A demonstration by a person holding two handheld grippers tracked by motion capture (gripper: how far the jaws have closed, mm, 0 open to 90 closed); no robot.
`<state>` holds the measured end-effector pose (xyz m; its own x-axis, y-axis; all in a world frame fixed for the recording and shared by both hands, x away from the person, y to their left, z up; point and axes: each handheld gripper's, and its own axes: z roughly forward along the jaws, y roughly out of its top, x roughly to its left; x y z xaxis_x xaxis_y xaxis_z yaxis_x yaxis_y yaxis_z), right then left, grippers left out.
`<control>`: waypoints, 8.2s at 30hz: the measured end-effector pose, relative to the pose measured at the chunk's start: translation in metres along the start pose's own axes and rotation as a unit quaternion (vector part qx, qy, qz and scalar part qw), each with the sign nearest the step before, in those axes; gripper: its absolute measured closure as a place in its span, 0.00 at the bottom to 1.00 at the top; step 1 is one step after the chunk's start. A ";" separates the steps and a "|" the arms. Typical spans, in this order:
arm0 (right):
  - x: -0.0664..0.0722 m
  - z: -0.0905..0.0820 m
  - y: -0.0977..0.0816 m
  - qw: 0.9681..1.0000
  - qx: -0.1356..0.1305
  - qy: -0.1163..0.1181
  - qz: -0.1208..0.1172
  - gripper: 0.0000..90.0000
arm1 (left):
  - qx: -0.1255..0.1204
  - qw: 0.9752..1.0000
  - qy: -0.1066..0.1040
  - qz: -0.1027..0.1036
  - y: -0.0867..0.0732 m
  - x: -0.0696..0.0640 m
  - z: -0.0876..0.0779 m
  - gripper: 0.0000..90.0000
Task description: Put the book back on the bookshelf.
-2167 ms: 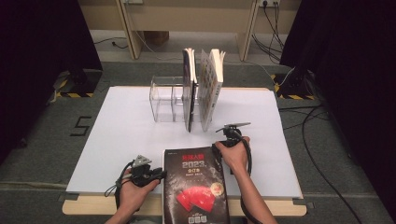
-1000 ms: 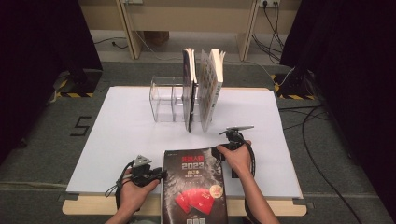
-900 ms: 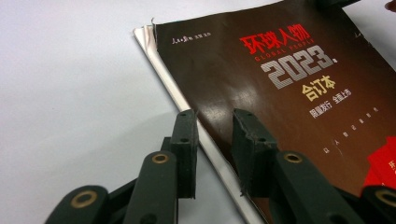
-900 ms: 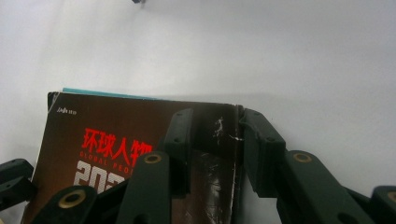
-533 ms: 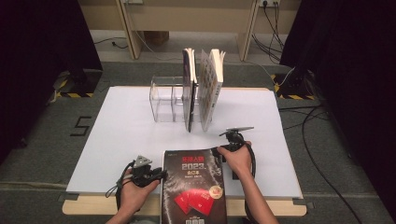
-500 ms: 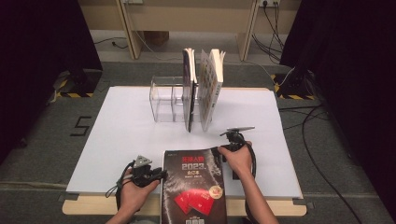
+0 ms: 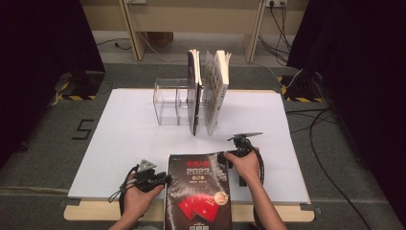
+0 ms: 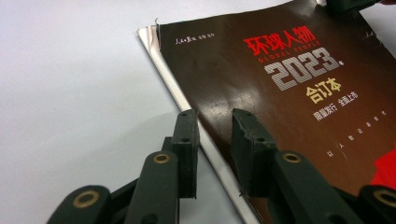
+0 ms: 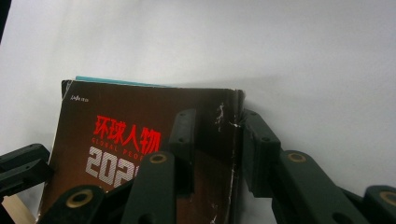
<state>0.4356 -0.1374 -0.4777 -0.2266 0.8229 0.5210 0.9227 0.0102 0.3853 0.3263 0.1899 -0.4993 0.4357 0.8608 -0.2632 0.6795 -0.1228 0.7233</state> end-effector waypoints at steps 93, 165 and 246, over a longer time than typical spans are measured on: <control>0.205 -0.072 0.061 0.941 -0.285 0.037 -0.178 0.98 | -0.142 0.988 -0.044 0.046 0.133 -0.062 -0.067 0.53; 0.232 -0.054 0.054 0.943 -0.254 0.059 -0.209 0.96 | -0.127 0.992 -0.004 0.014 0.114 -0.048 -0.060 0.96; -0.042 -0.093 -0.075 0.951 -0.293 -0.083 -0.047 0.65 | -0.257 0.966 0.036 0.012 0.178 0.003 -0.096 0.97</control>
<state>0.3468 -0.2253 -0.4578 -0.2031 0.9129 0.3541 0.5579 -0.1893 0.8080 0.3922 0.2179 -0.3104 0.3928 0.8950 -0.2114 0.2783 0.1034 0.9549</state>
